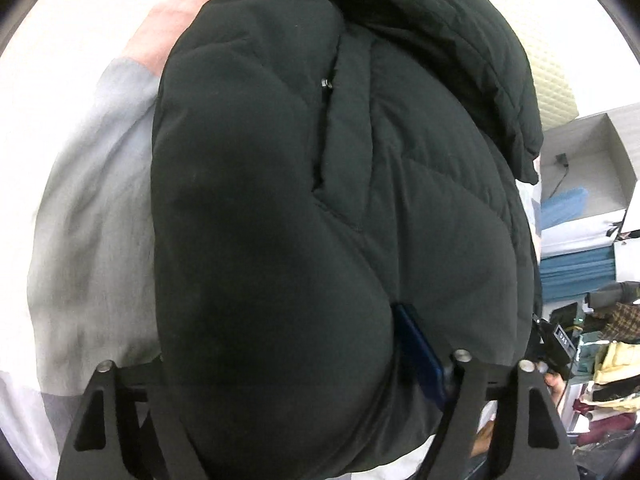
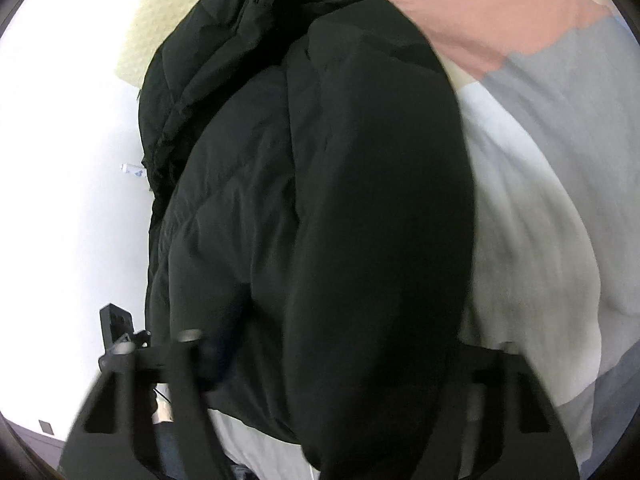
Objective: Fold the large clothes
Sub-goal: 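Grasp the jacket hem with the left tool while the right tool holds its part, then lift the hem with both tools and fold it over toward the collar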
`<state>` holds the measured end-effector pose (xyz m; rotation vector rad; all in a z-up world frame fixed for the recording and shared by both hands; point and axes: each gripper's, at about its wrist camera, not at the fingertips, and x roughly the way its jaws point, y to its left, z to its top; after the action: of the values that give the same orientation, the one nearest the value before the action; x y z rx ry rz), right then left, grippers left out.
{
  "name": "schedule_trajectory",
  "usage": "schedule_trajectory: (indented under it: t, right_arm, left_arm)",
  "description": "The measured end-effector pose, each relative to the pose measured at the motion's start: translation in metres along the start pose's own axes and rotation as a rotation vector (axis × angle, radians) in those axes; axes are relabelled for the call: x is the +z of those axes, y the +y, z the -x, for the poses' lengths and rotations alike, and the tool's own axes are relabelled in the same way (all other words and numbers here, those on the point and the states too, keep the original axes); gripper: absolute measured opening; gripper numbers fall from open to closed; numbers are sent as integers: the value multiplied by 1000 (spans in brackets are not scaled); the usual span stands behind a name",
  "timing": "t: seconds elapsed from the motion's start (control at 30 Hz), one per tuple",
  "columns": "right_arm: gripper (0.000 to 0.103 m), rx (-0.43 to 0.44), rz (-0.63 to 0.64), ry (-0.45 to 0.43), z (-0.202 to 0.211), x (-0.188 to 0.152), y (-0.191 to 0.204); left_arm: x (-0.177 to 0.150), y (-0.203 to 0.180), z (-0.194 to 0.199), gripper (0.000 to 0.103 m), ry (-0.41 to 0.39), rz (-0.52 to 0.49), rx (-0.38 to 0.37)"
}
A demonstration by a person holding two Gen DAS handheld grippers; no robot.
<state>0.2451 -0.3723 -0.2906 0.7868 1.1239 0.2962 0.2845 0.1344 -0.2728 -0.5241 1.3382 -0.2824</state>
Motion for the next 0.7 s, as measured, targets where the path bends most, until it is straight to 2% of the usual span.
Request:
schedule_trajectory:
  t: [0.03,0.07,0.13,0.23,0.33,0.5,0.7]
  right_arm:
    - [37,-10,2,-11,3,-1,1]
    - [33,-11,4,-17,4,0,3]
    - [21,-20,25,-44,11,-1,12]
    - [16,-16,47,-99,24,-2,23]
    - [15,-5,76,-138,35,-4,29]
    - [14,99,62,-199,65,-12,35]
    - [13,201,86,-269,103,-25,51]
  left_arm:
    - [1,2,1,67,-5,-5,8]
    - [0,-3,3,62,-13,-17,10]
    - [-2,-14,5,40,-24,-40,-4]
    - [-4,-17,17,22,-28,-58,-29]
    - [-7,-12,38,15,-67,-35,-85]
    - [-15,-3,81,11,-129,-9,-168]
    - [-28,-11,145,10,-195,12,-187]
